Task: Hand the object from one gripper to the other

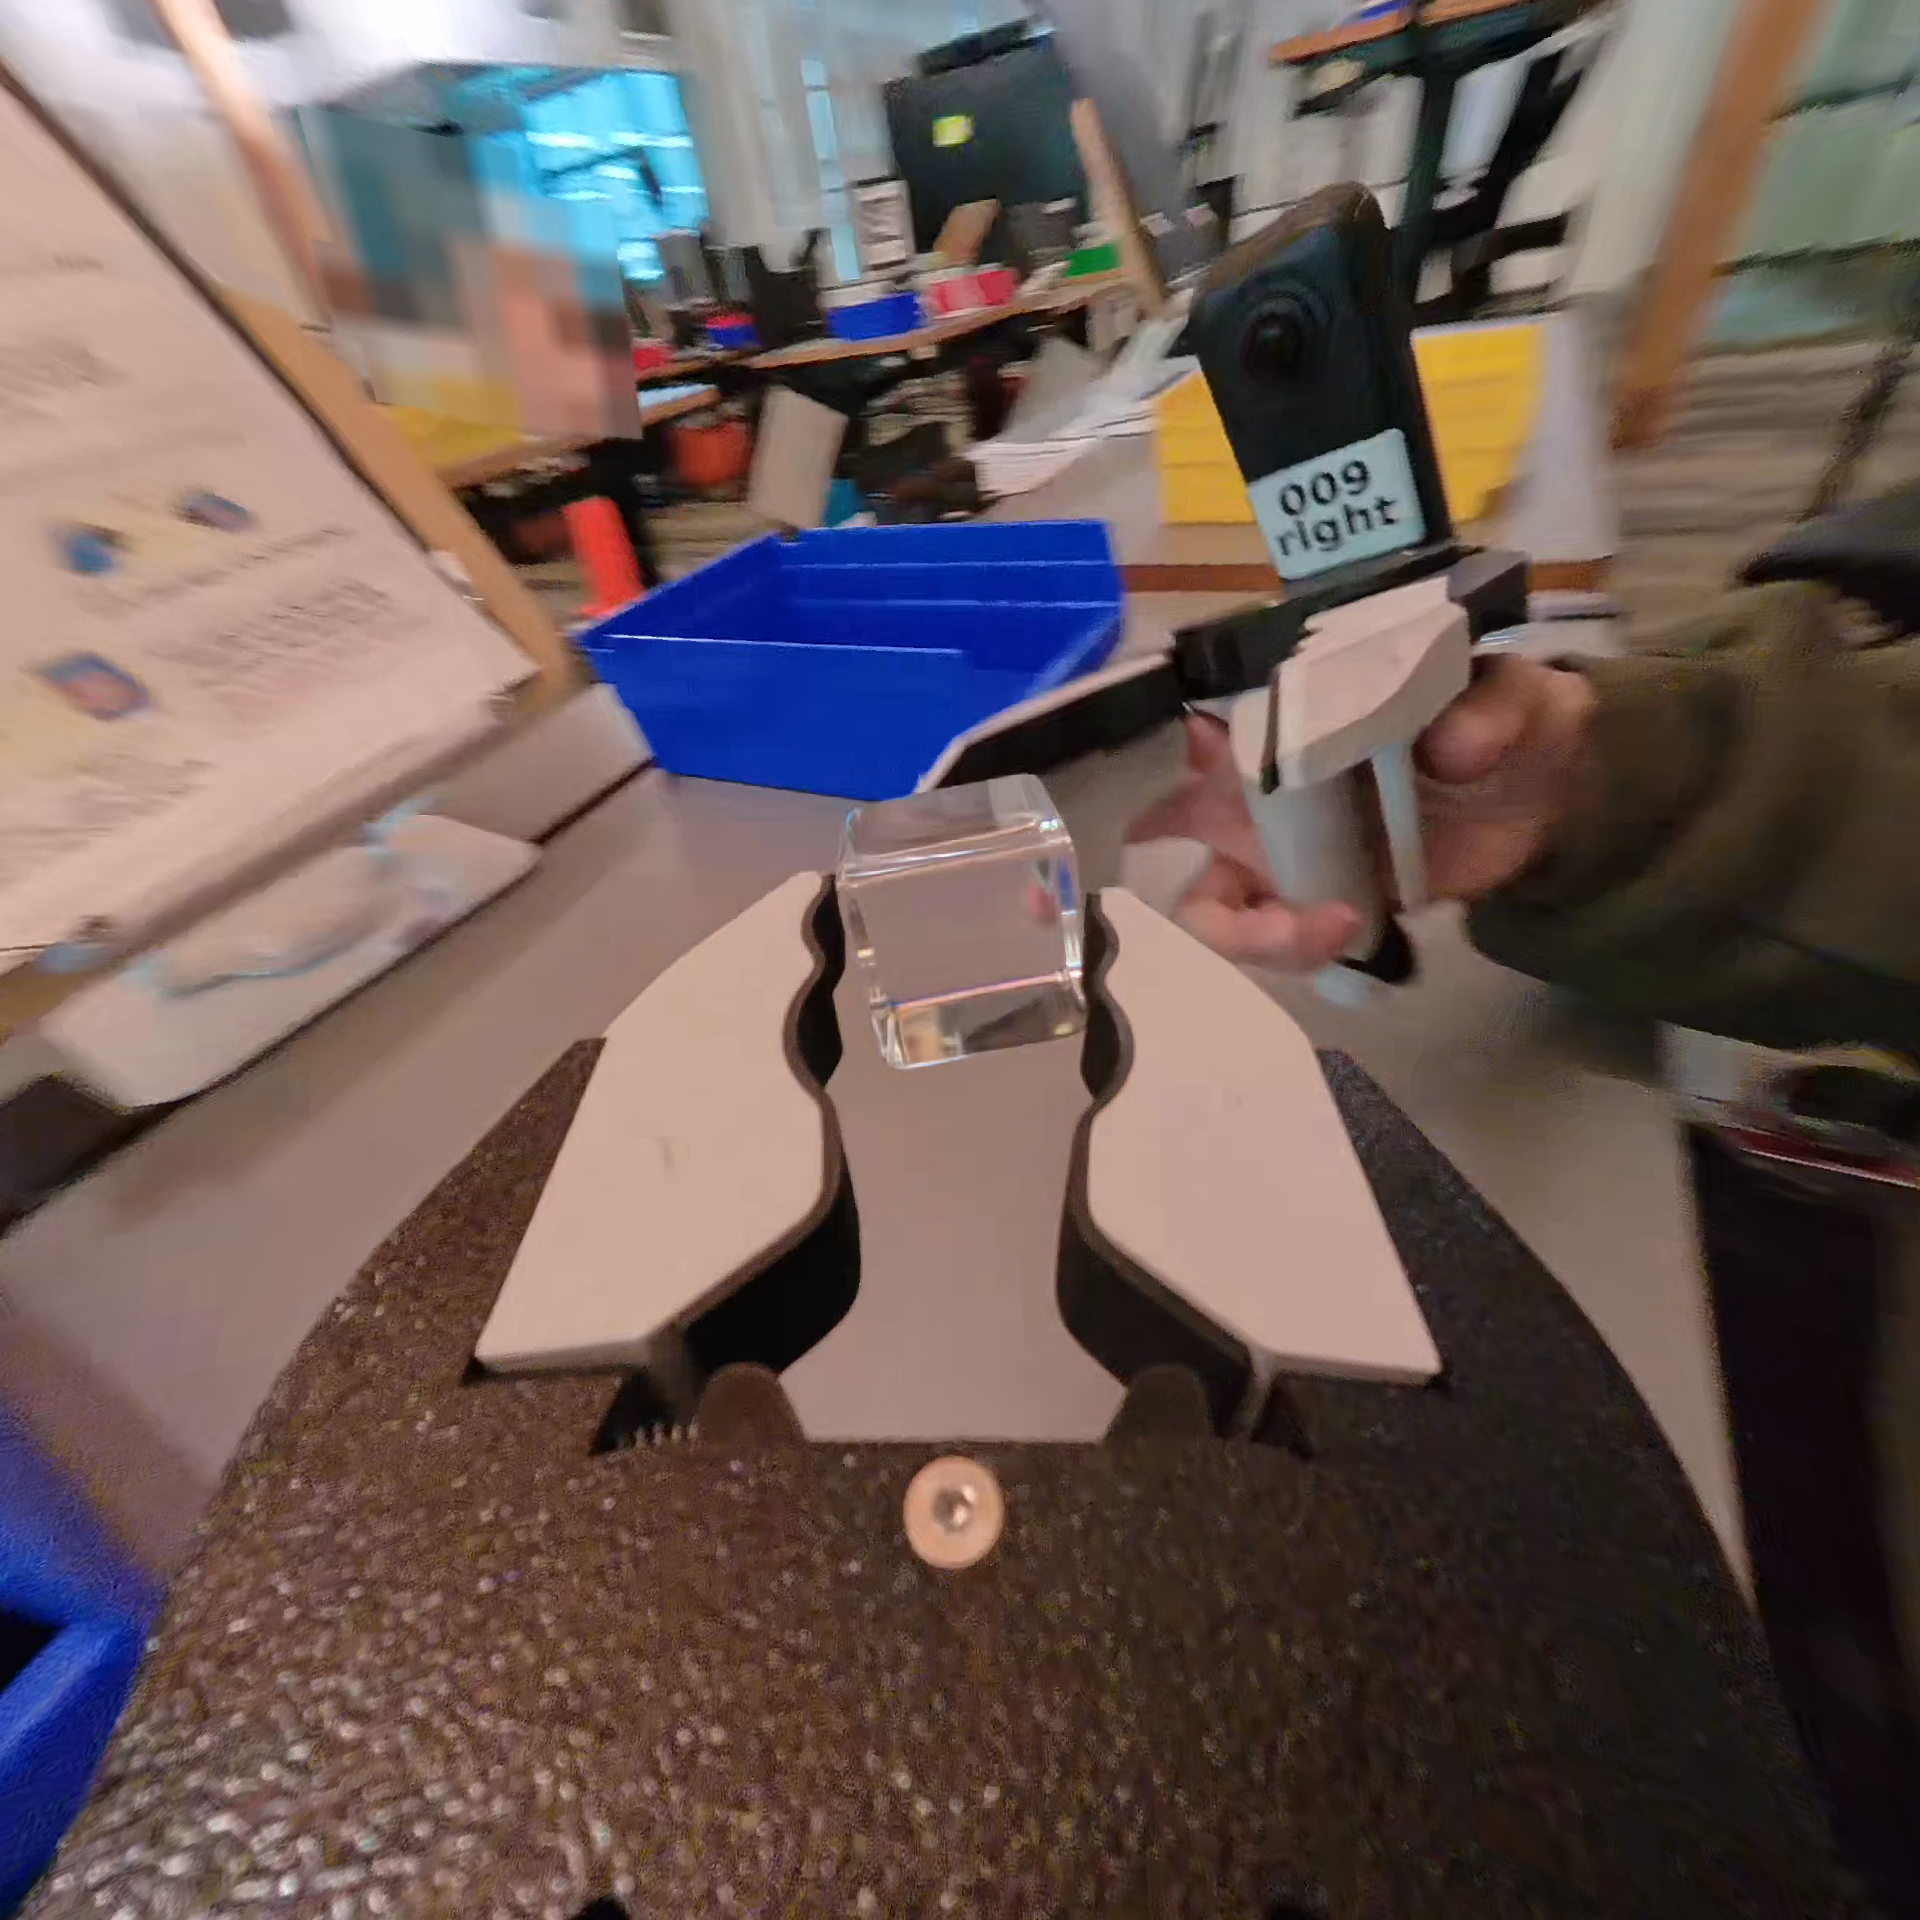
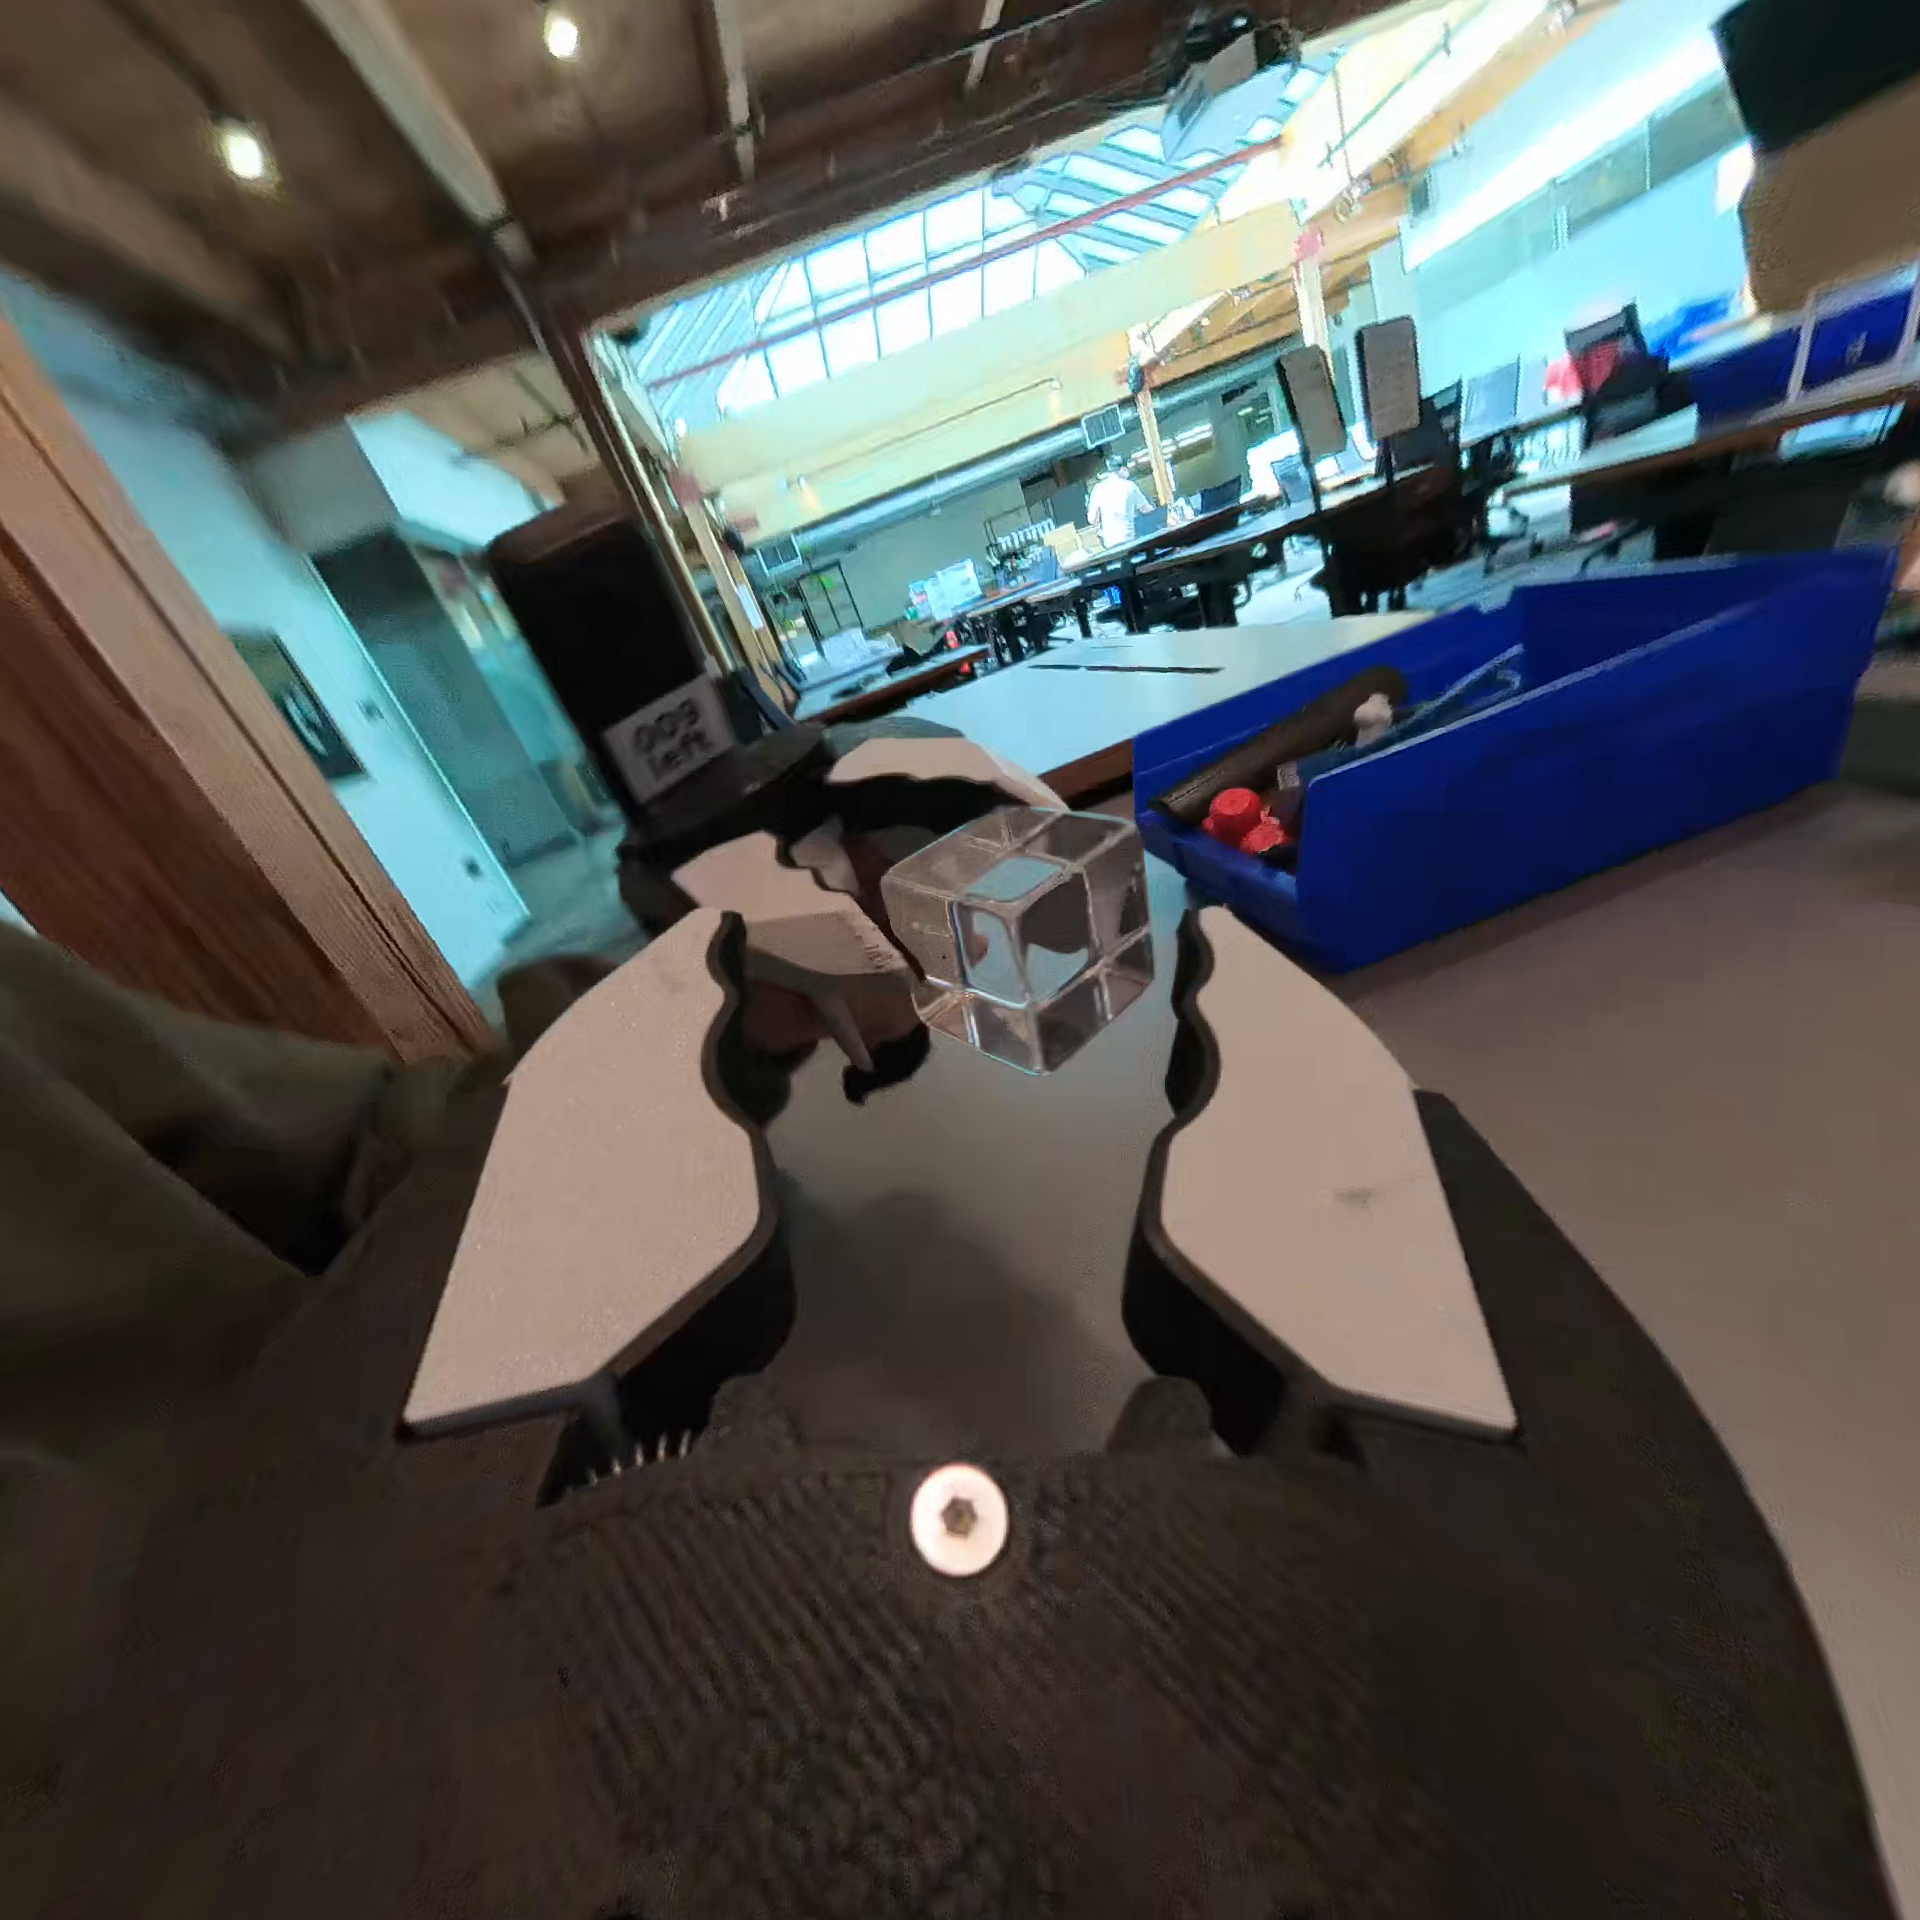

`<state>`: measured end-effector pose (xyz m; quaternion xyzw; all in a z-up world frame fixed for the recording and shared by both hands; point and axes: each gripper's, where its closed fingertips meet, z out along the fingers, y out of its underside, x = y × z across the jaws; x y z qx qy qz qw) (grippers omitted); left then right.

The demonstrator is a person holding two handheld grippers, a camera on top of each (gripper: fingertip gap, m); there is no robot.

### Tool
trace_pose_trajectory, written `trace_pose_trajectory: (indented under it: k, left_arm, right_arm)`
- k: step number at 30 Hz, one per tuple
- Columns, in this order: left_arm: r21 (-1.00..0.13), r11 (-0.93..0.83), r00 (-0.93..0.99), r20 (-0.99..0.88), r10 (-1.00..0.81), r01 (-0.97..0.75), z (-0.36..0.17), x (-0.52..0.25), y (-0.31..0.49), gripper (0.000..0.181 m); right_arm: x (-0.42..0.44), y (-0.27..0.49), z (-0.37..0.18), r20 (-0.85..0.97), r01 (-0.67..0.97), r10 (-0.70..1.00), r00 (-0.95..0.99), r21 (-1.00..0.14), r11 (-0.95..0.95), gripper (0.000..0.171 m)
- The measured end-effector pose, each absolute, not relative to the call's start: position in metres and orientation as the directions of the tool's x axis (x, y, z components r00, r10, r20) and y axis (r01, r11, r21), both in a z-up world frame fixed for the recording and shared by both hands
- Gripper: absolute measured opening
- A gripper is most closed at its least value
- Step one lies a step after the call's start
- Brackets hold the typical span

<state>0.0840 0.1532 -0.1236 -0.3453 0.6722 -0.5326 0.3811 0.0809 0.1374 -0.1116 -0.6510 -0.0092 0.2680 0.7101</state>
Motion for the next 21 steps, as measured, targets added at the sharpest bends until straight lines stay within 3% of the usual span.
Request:
trace_pose_trajectory:
  k: [3,11,18,20,21]
  left_arm:
    - [-0.989,0.1,-0.637,-0.009,-0.771,-0.107,-0.127,0.067,0.149,0.044]
    - [-0.992,-0.031,-0.812,0.118,-0.572,-0.123,-0.125,0.044,0.131,0.043]
    - [-0.993,-0.068,-0.784,0.118,-0.61,-0.097,-0.119,0.049,0.135,0.044]
    - [-0.995,-0.085,-0.689,0.096,-0.718,-0.05,-0.114,0.061,0.147,0.041]
    - [-0.998,-0.056,-0.626,0.045,-0.778,-0.002,-0.113,0.066,0.153,0.048]
  right_arm:
    - [0.076,0.126,-0.106,-0.211,-0.249,0.413,0.886,-0.968,0.038,0.07]
    - [0.049,0.133,-0.122,-0.205,-0.208,0.498,0.842,-0.977,-0.05,0.047]
    - [0.052,0.139,-0.114,-0.226,-0.25,0.485,0.845,-0.968,-0.015,0.043]
    - [0.069,0.144,-0.111,-0.22,-0.245,0.375,0.901,-0.969,0.02,0.043]
    - [0.079,0.147,-0.111,-0.212,-0.235,0.302,0.929,-0.971,0.039,0.043]
